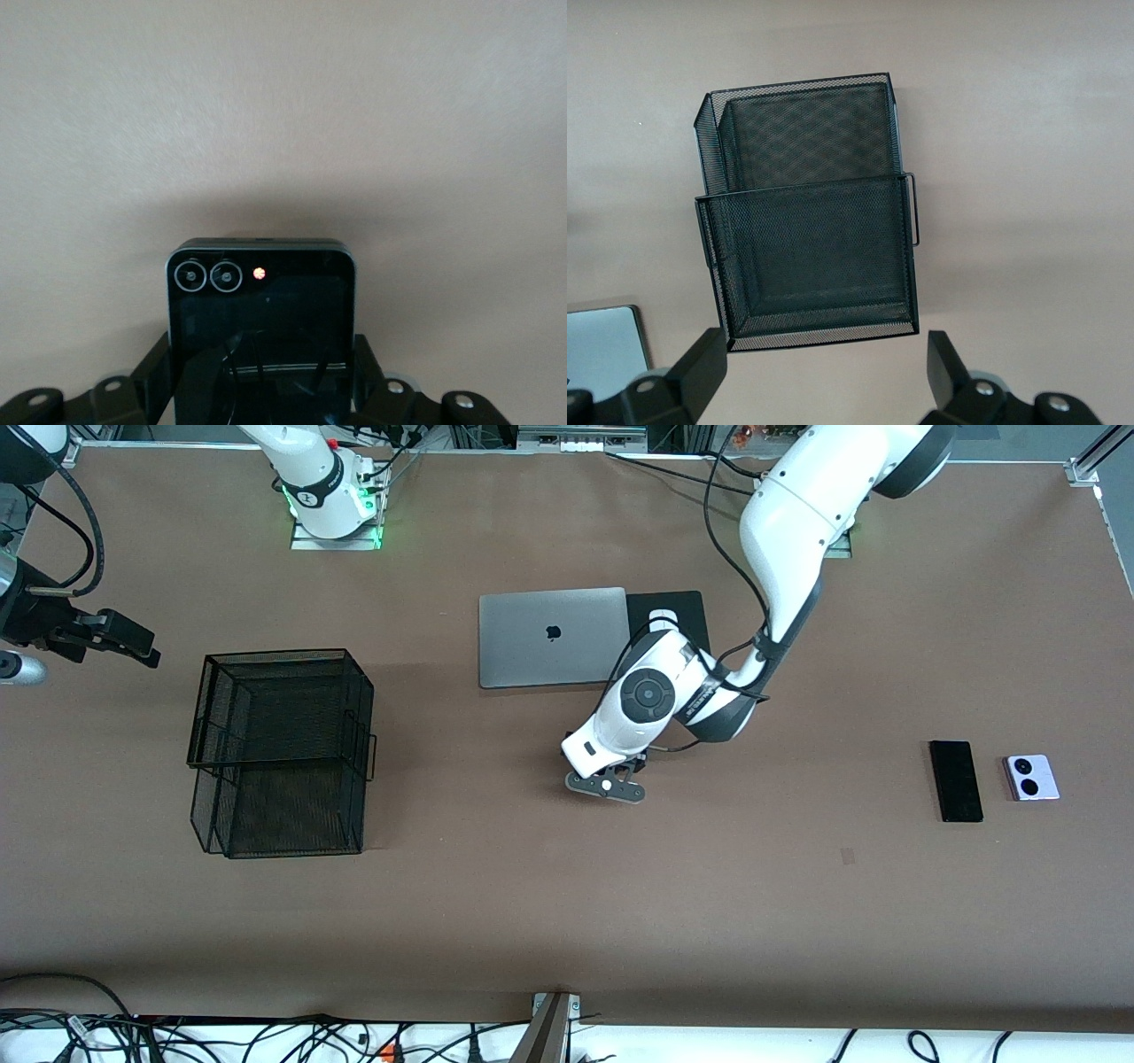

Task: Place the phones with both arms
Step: 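Carry the flip phone to the table middle and open the left gripper, then return the left gripper to the tall phone while the right gripper reaches the flip phone, then grasp the flip phone with the right gripper while the left gripper grasps the tall phone, then carry the flip phone to the organizer while the left gripper brings the tall phone, then release the flip phone into the organizer while the left gripper releases the tall phone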

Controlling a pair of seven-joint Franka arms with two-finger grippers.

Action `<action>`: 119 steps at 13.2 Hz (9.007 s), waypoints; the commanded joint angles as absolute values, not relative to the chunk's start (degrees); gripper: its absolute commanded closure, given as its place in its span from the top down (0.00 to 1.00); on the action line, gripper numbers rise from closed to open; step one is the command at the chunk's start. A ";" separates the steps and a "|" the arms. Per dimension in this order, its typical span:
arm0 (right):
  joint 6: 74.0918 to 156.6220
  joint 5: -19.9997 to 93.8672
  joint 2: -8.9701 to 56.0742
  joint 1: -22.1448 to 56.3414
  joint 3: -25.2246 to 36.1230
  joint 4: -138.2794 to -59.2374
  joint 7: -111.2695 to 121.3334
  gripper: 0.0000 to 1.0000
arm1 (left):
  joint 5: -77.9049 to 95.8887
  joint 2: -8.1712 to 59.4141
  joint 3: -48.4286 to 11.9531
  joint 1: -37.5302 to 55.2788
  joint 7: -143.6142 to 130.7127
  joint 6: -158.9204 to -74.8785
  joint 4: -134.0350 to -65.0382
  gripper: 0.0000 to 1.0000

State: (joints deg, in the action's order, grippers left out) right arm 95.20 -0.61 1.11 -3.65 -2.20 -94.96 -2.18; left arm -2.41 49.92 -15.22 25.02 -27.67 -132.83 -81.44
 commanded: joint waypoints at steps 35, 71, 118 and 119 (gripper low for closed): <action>107.56 -8.79 42.27 46.14 -1.93 -60.56 -59.24 1.00 | -21.88 40.25 -14.06 -27.33 4.83 -126.21 -96.85 1.00; 116.76 -13.10 56.53 48.25 0.62 -57.32 -64.00 0.29 | -20.65 42.28 -15.64 -29.27 5.54 -124.56 -94.58 0.45; 107.61 10.28 13.01 42.36 44.04 -103.83 11.19 1.00 | -26.18 41.75 -23.73 -21.15 -14.00 -88.58 -76.81 1.00; 105.58 10.28 13.01 42.54 42.47 -101.45 8.29 1.00 | -29.58 42.27 -23.47 -23.97 -13.54 -91.29 -77.69 1.00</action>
